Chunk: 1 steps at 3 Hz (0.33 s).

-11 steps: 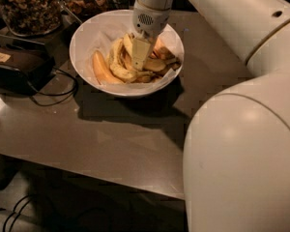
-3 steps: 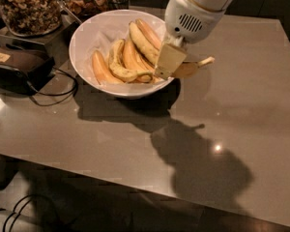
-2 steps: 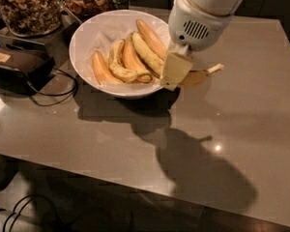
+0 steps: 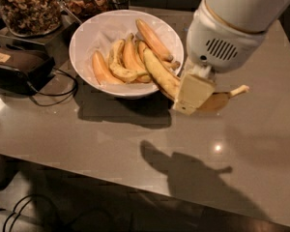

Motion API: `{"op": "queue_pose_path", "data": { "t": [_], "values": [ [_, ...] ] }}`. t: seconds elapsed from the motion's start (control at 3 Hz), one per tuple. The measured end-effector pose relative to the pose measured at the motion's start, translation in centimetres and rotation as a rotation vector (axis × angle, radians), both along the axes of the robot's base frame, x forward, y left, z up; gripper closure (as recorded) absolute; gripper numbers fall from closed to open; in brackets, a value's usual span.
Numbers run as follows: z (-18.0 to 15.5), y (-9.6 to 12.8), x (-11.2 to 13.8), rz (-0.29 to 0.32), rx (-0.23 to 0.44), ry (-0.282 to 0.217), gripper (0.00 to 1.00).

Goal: Pick banana from white bowl

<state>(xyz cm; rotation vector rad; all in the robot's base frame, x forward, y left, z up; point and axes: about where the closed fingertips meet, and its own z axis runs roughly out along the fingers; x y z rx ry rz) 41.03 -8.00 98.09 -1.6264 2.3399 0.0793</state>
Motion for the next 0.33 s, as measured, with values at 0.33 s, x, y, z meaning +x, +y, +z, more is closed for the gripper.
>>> {"op": "queue_pose_path", "data": {
  "t": [0.33],
  "values": [
    [-0.34, -0.52, -1.41, -0.013, -0.004, 0.007, 1.00]
  ]
}}
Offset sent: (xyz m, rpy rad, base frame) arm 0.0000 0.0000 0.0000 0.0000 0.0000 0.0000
